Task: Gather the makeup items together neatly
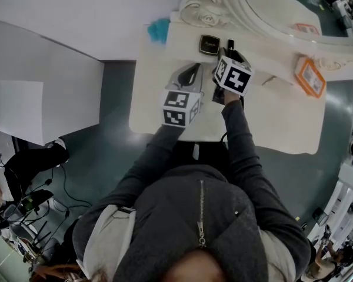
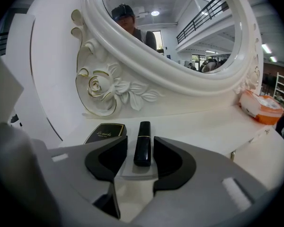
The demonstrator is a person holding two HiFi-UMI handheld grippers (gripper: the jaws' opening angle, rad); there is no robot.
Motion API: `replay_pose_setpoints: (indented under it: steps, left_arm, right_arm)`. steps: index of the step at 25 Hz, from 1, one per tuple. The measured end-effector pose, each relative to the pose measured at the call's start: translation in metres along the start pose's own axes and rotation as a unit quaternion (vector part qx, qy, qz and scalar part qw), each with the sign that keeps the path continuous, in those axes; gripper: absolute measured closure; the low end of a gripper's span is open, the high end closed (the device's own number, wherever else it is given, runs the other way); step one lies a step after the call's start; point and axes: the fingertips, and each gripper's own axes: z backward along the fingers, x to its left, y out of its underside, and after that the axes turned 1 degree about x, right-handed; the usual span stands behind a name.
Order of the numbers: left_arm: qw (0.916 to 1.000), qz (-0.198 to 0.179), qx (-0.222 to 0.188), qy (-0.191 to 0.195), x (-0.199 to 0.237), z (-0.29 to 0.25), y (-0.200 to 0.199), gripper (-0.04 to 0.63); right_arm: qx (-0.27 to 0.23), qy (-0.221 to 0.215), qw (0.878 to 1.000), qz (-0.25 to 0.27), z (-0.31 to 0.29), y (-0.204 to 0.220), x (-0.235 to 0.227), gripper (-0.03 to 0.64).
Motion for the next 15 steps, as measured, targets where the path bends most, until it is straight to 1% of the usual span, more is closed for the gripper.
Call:
replay_pose_setpoints:
  steps: [3, 4, 12, 15]
  left_arm:
    - [1.0000, -0.002, 0.001, 0.001, -0.002, 0.001, 0.001, 0.586]
    - [1.0000, -0.003, 0.003, 0.002, -0.003, 0.000, 0.002, 0.586]
    - [0.9996, -0.018, -0.001, 0.020, -0.024, 0.001, -0.002, 0.586]
    - [0.9992, -0.021, -0.011, 0.033, -0.037, 0.004, -0.010, 0.586]
  right_arm:
    - [-0.010, -0.006, 1.000, -0.003, 0.005, 0.002, -0.003, 0.397]
    - [-0.012, -0.007, 1.000, -0.004, 0.007, 0.003, -0.005, 0.393]
    - [-0.050, -0.025, 0.998, -0.024, 0.040, -0.004, -0.020, 0.390]
    - [-0.086, -0.057, 0.994, -0.041, 0.067, -0.016, -0.016, 0.391]
